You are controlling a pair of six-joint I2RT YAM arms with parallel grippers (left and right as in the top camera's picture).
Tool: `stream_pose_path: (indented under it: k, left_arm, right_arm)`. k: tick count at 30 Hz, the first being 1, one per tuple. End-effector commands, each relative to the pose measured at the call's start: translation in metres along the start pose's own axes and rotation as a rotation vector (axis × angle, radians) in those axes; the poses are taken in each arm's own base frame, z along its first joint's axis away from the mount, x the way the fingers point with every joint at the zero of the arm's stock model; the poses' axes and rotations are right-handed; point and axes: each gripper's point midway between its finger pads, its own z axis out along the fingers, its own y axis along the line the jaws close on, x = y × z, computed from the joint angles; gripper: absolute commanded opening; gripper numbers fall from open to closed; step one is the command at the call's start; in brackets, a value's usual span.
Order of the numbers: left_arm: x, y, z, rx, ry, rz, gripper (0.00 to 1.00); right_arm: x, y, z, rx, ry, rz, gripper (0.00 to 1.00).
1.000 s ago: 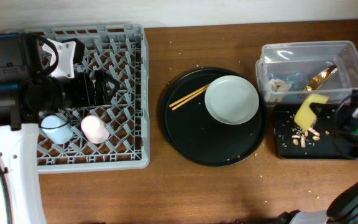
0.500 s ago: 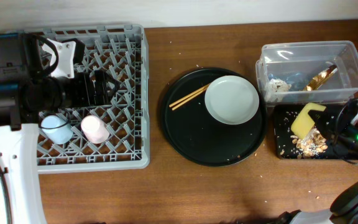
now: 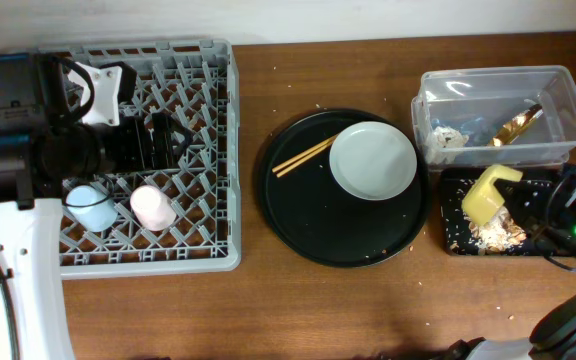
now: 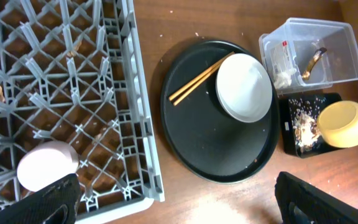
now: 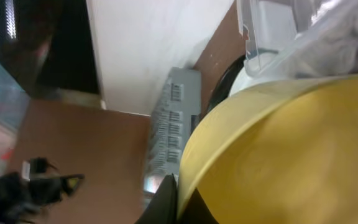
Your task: Sort waste into correct bins and load items into the dishwasher rack
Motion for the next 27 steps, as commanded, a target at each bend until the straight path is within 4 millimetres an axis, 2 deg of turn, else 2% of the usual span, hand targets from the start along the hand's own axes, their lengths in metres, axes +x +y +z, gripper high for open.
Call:
stream_pose_path:
  k: [1, 2, 3, 4, 5, 6, 8, 9, 10, 11, 12, 13, 15, 16, 17, 18, 19, 20, 22, 23, 24, 25, 26, 27]
  left_arm:
    - [-0.002, -0.003, -0.002, 0.013, -0.009, 0.025, 0.99]
    - [-0.002, -0.003, -0.002, 0.014, -0.009, 0.024, 0.99]
    - [-0.002, -0.003, -0.002, 0.014, -0.009, 0.024, 0.99]
    - [-0.002, -0.003, -0.002, 0.013, -0.009, 0.025, 0.99]
    - [-0.002, -0.003, -0.002, 0.014, -0.009, 0.025, 0.99]
    - [-0.002, -0.003, -0.002, 0.014, -0.009, 0.024, 0.99]
    - [-0.002, -0.003, -0.002, 0.013, -0.009, 0.025, 0.99]
    - [-0.002, -0.003, -0.002, 0.013, -0.009, 0.025, 0.99]
    - [-0.002, -0.003, -0.002, 0.013, -0.009, 0.025, 0.99]
    - [-0.002, -0.003, -0.002, 0.014, -0.009, 0.025, 0.99]
    - [-0.002, -0.003, -0.002, 0.013, -0.009, 0.025, 0.99]
    - [-0.002, -0.003, -0.002, 0.013, -0.009, 0.025, 0.99]
    - [-0.002, -0.003, -0.002, 0.014, -0.009, 0.024, 0.99]
    - [-0.002, -0.003, -0.002, 0.013, -0.009, 0.025, 0.99]
    - [-0.002, -0.003, -0.002, 0.014, -0.009, 0.024, 0.99]
    - [0.0, -0.004, -0.002, 0.016, -0.003, 0.02, 0.99]
    - [-0.002, -0.008, -0.002, 0.042, -0.007, 0.023, 0.99]
    - [-0.009, -0.024, -0.004, 0.135, -0.036, 0.041, 0.99]
    - [-0.011, -0.026, -0.004, 0.146, -0.047, 0.048, 0.99]
    - [-0.015, -0.034, -0.002, 0.174, -0.058, 0.073, 0.99]
    - [-0.011, -0.043, 0.014, 0.155, -0.021, 0.116, 0.99]
    - [-0.002, -0.039, 0.053, 0.003, 0.056, 0.196, 0.99]
    - [0.002, -0.041, 0.091, -0.111, 0.111, 0.283, 0.98]
    - [0.0, -0.049, 0.118, -0.138, 0.121, 0.334, 0.99]
  right_arm:
    - [0.014, 0.009, 0.002, 0.038, 0.043, -0.003, 0.04]
    - [0.016, 0.016, 0.001, 0.039, 0.042, -0.021, 0.04]
    - [0.023, 0.037, 0.002, 0.007, 0.047, -0.158, 0.04]
    - [0.046, 0.068, 0.013, -0.031, 0.108, -0.344, 0.04]
    - [0.08, 0.087, 0.035, -0.014, 0.276, -0.452, 0.04]
    - [0.104, 0.087, 0.048, 0.044, 0.417, -0.479, 0.04]
    - [0.144, 0.052, 0.076, 0.361, 0.672, -0.457, 0.04]
    - [0.167, 0.034, 0.101, 0.579, 0.756, -0.573, 0.04]
    - [0.183, 0.032, 0.127, 0.659, 0.762, -0.697, 0.04]
    - [0.198, 0.03, 0.152, 0.712, 0.748, -0.822, 0.04]
    - [0.222, 0.024, 0.176, 0.709, 0.787, -0.943, 0.04]
    - [0.239, 0.015, 0.188, 0.707, 0.823, -0.98, 0.04]
    - [0.259, -0.019, 0.201, 0.77, 0.898, -0.975, 0.05]
    - [0.264, -0.031, 0.202, 0.785, 0.931, -0.959, 0.13]
    - [0.265, -0.034, 0.202, 0.791, 0.938, -0.957, 0.28]
    - [0.261, -0.025, 0.205, 0.778, 0.916, -0.961, 0.44]
    - [0.254, -0.014, 0.206, 0.777, 0.881, -0.946, 0.48]
    - [0.239, 0.005, 0.204, 0.782, 0.814, -0.9, 0.5]
    - [0.193, 0.043, 0.185, 0.777, 0.638, -0.778, 0.59]
    - [0.175, 0.058, 0.175, 0.734, 0.579, -0.734, 0.62]
    - [0.147, 0.078, 0.156, 0.679, 0.483, -0.671, 0.64]
    - [0.114, 0.095, 0.128, 0.624, 0.372, -0.579, 0.68]
    - [0.098, 0.097, 0.108, 0.612, 0.319, -0.509, 0.7]
    - [0.093, 0.092, 0.096, 0.633, 0.304, -0.46, 0.71]
